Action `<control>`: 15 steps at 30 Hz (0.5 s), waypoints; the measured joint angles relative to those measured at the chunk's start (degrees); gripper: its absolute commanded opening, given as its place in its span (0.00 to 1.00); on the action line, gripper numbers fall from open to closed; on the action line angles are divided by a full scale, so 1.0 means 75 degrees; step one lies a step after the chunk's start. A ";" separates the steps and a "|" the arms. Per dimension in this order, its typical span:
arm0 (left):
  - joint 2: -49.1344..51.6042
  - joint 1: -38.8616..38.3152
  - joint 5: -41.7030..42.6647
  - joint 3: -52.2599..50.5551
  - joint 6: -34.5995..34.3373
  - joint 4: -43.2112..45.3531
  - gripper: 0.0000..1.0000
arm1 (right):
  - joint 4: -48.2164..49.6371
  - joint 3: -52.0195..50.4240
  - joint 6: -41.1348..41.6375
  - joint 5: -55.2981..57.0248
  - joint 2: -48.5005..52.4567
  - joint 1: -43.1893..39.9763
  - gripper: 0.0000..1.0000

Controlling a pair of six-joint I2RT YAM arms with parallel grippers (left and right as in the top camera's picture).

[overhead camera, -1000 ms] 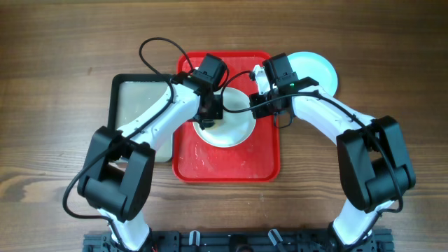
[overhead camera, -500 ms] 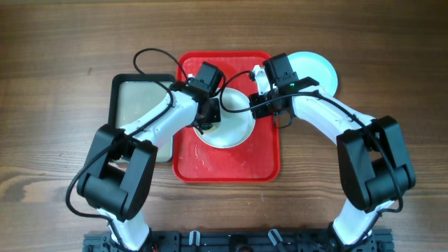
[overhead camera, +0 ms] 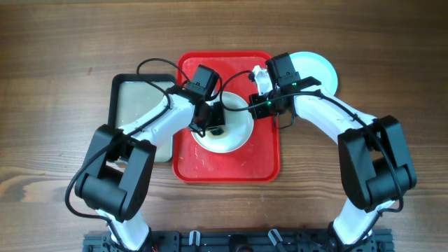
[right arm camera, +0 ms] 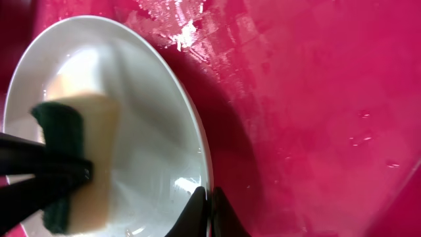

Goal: Clean dirty plates on tray and stack at the side
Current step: 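Scrub the white plate with the sponge while the right gripper holds its rim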

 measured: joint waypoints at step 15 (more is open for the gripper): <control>-0.2060 0.0207 -0.0810 0.0670 0.0090 -0.1186 0.04 | 0.0009 -0.0006 0.0003 -0.0495 0.0000 0.0073 0.04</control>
